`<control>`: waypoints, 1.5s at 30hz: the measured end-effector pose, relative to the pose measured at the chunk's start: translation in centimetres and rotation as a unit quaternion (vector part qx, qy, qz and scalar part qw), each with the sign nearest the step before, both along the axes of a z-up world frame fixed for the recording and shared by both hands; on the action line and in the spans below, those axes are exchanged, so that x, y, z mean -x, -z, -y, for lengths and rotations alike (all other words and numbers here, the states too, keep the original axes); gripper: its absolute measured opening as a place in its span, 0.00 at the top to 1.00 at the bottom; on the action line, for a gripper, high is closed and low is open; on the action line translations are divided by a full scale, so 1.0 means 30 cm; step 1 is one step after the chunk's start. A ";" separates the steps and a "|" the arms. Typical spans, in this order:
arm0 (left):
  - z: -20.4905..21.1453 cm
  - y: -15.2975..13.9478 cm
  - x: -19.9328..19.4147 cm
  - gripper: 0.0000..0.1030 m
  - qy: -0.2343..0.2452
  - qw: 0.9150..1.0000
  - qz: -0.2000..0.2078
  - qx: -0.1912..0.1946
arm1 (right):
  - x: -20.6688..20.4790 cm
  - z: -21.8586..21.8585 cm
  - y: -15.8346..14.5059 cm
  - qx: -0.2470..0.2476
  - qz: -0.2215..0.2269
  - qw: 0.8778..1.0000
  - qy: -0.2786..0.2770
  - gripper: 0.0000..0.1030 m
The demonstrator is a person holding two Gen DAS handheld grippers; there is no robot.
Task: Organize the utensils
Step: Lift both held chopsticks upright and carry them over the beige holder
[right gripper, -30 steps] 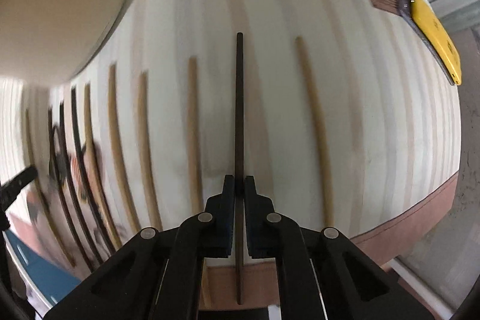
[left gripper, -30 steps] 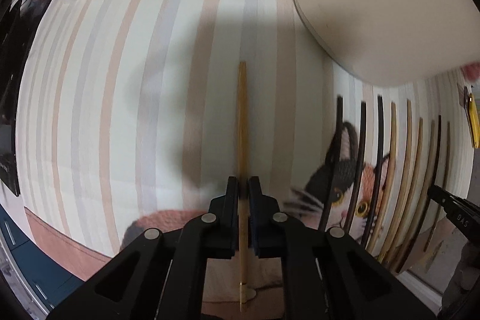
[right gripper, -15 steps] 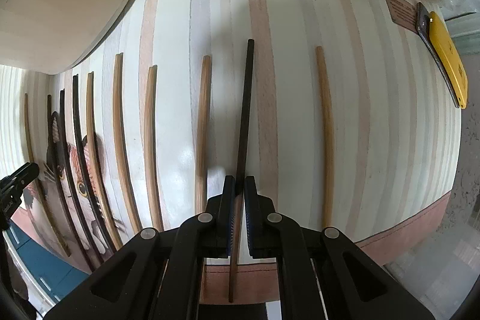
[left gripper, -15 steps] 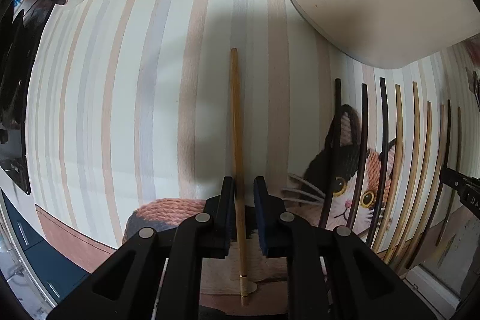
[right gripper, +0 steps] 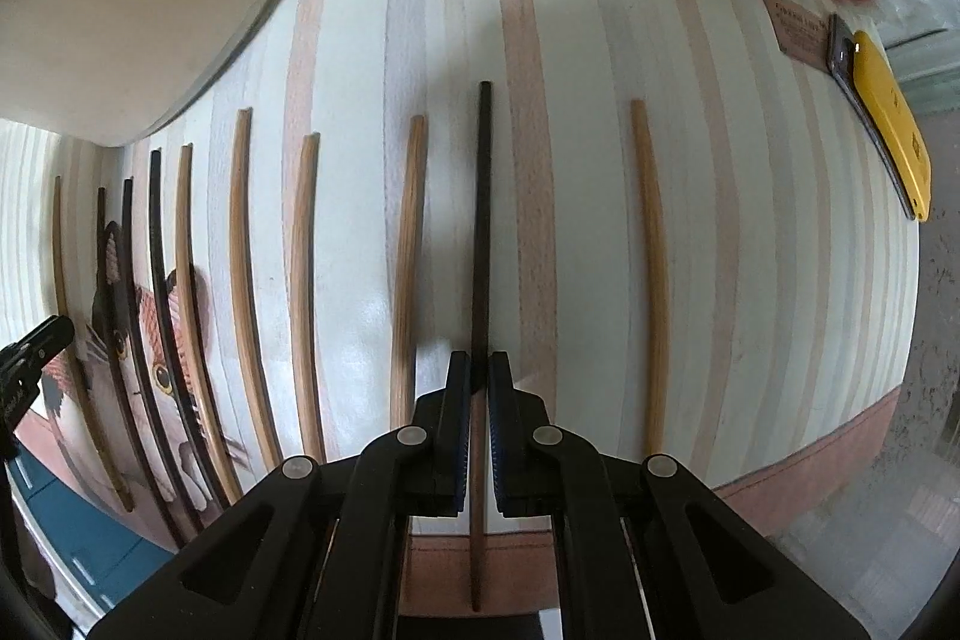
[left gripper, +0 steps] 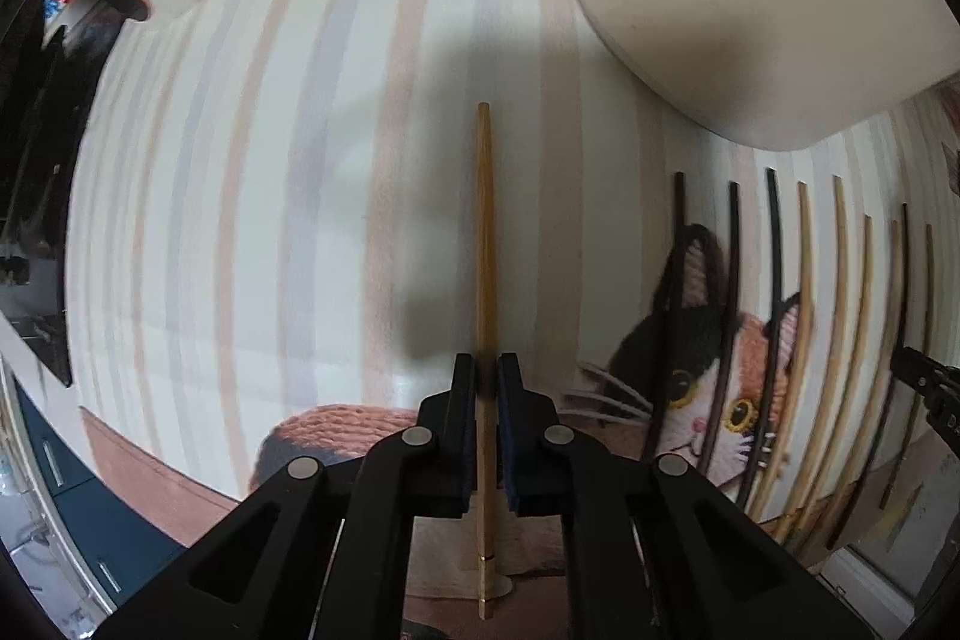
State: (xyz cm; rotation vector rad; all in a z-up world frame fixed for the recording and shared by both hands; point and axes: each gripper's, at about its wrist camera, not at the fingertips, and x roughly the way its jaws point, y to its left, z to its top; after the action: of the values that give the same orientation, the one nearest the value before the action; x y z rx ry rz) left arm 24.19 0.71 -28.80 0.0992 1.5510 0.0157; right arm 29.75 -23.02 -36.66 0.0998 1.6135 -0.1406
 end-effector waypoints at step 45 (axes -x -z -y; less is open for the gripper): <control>0.053 -1.147 -0.202 0.96 -0.036 0.916 0.367 0.160 | -0.275 -0.076 -1.113 -0.112 0.401 0.909 0.011 0.95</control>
State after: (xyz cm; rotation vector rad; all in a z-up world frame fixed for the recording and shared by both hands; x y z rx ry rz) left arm 30.26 -0.88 5.62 -0.2080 0.7855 -0.1302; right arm 37.99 -20.72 -3.27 0.3114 0.7963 0.0694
